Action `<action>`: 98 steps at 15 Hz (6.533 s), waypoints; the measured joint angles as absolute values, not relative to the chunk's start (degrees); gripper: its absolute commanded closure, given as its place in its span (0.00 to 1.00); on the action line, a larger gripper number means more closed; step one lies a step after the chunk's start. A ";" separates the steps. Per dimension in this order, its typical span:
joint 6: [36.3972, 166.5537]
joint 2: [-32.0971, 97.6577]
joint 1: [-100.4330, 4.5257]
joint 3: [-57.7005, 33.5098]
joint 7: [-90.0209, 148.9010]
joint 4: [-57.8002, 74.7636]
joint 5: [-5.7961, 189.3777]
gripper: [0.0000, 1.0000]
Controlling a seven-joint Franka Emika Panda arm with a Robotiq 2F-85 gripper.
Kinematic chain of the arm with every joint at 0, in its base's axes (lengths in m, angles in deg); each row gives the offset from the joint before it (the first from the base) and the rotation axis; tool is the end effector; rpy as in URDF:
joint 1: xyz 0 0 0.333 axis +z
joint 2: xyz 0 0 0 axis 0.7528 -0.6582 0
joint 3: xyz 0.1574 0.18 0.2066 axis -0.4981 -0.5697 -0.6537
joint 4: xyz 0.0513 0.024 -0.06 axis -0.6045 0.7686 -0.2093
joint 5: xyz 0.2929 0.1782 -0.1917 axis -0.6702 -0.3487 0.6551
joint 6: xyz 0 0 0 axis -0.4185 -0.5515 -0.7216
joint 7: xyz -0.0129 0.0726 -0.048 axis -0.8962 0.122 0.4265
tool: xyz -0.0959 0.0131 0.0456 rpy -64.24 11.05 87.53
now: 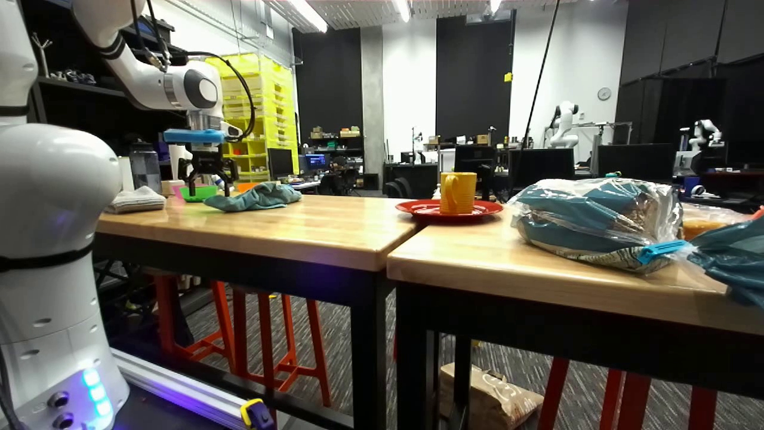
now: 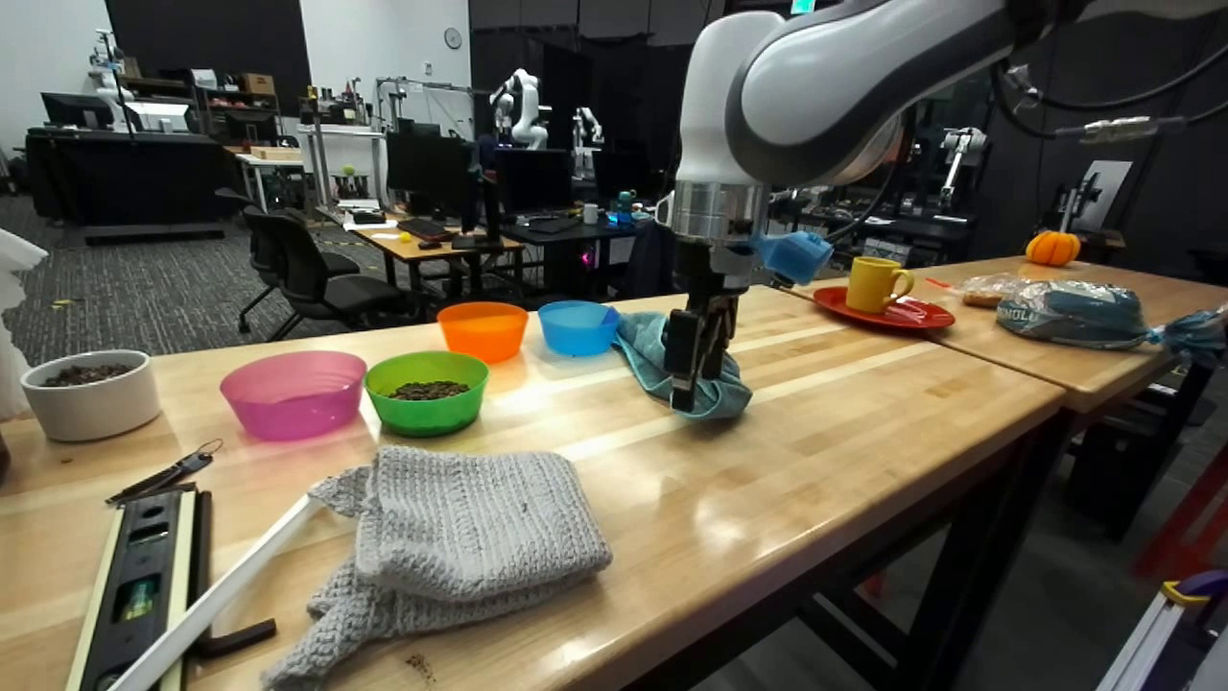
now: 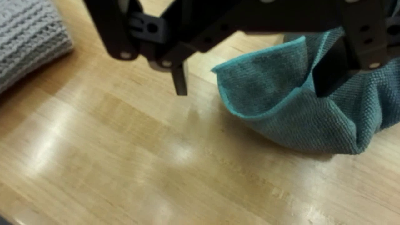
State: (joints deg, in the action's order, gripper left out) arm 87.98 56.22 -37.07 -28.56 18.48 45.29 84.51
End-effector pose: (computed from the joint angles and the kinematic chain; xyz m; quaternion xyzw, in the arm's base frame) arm 0.4521 0.2091 0.4113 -0.9696 -0.2438 0.0141 0.0170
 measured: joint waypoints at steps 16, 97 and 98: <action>88.11 55.41 -36.20 -28.94 18.54 47.54 85.59 0.92; 80.97 52.01 -33.62 -32.21 47.39 37.25 108.88 0.99; 80.49 52.93 -34.07 -31.68 46.52 36.50 107.29 0.97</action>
State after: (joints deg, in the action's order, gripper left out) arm 80.49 52.93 -34.07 -31.68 46.52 36.50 107.29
